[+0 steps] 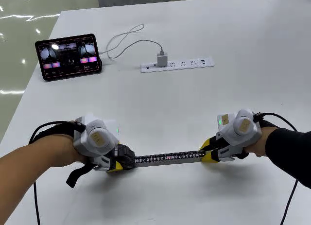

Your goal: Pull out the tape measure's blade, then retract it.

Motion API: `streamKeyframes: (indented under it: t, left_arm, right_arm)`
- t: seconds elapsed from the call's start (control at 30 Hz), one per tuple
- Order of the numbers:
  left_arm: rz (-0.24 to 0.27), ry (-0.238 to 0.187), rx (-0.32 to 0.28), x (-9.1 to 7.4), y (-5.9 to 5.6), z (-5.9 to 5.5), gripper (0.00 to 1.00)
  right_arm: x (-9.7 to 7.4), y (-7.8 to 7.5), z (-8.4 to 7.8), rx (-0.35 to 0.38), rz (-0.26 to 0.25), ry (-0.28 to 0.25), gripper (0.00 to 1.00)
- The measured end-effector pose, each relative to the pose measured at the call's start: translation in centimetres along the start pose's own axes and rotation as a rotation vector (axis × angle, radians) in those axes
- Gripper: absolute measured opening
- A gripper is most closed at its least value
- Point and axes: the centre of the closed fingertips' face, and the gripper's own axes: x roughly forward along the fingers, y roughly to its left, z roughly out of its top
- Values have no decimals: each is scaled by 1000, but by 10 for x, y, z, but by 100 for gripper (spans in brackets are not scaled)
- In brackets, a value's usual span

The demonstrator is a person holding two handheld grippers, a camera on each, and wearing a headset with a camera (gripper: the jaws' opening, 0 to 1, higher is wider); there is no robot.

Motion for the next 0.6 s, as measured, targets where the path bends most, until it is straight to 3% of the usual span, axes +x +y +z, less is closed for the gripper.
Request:
streamKeyframes:
  t: [0.6]
  left_arm:
    - [3, 7, 1, 0, 0, 0, 31]
  right_arm:
    - [-9, -1, -10, 22, -4, 5, 9]
